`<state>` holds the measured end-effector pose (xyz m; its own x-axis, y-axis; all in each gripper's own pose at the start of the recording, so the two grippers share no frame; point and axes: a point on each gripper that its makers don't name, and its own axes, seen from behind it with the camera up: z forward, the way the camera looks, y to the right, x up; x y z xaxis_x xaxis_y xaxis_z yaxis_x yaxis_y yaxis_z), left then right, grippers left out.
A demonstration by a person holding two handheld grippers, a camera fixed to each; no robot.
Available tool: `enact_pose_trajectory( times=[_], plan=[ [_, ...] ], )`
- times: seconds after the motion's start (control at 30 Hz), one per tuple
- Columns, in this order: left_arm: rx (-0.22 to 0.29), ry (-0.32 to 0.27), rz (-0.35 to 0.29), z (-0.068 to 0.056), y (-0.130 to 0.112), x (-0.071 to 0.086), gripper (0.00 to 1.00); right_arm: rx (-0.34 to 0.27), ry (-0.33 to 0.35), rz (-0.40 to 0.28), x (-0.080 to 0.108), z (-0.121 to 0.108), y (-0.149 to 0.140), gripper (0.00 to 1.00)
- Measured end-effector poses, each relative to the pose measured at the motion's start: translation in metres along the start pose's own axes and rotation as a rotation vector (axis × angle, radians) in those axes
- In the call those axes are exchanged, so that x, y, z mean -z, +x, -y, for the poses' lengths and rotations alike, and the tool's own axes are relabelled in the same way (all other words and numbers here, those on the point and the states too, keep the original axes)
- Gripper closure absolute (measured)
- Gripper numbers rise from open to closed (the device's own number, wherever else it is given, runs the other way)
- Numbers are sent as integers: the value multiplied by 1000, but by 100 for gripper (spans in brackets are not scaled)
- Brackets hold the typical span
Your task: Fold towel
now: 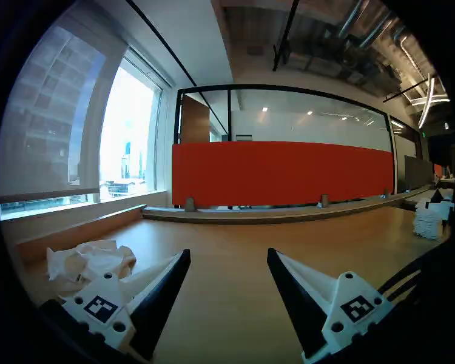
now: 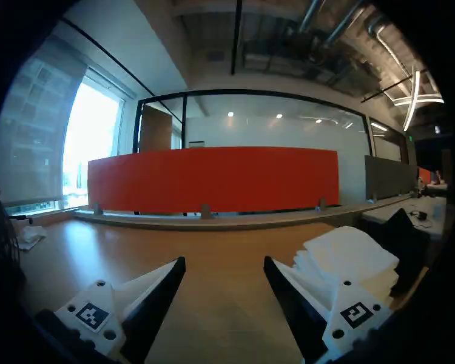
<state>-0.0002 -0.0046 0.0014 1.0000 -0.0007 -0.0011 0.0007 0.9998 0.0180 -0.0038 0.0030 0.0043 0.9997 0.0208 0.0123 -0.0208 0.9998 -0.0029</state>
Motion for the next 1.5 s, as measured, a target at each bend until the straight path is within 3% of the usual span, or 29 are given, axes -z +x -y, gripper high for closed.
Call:
enact_pose_trajectory(
  times=[1.5],
  plan=[
    [0, 0, 0, 0, 0, 1, 6, 21, 11, -12, 5, 4, 4, 0]
  ],
)
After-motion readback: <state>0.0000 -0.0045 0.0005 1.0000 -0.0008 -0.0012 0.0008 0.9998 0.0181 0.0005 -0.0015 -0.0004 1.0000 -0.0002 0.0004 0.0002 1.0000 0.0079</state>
